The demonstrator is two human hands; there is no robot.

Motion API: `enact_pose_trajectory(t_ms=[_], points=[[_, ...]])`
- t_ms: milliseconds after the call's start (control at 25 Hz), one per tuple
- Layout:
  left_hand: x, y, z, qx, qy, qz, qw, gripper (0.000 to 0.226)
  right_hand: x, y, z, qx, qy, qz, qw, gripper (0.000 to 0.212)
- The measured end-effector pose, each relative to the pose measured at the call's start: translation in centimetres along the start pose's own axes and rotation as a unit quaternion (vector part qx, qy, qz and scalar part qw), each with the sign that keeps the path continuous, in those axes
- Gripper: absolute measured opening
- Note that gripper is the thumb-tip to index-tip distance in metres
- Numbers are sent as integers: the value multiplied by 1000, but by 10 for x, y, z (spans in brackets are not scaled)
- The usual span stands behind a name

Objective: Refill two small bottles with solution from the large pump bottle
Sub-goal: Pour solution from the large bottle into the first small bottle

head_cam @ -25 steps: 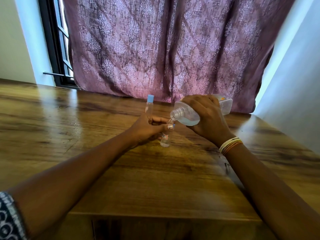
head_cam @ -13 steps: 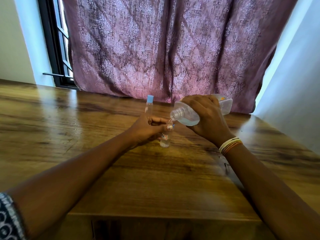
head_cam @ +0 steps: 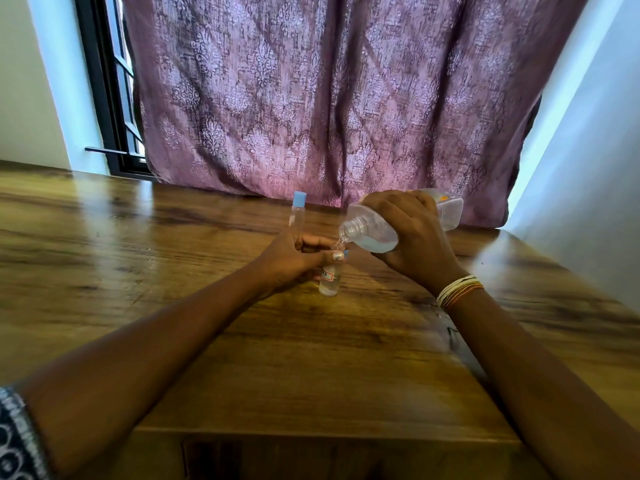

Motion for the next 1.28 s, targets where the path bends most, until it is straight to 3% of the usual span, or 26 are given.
enact_pose_trajectory(t_ms=[1280], points=[[0, -1, 1, -5, 4, 7, 1000, 29, 0, 0, 1, -3, 0, -3, 1000, 46]])
Point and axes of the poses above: each hand's wrist, its own x-axis away from the middle knuckle, its own z-axis out of the back of the hand, y = z × x, the point moved 3 cm from there along -x, towards the middle knuckle, and after that the axes turned 1 degree about x, right-handed, at the moved point
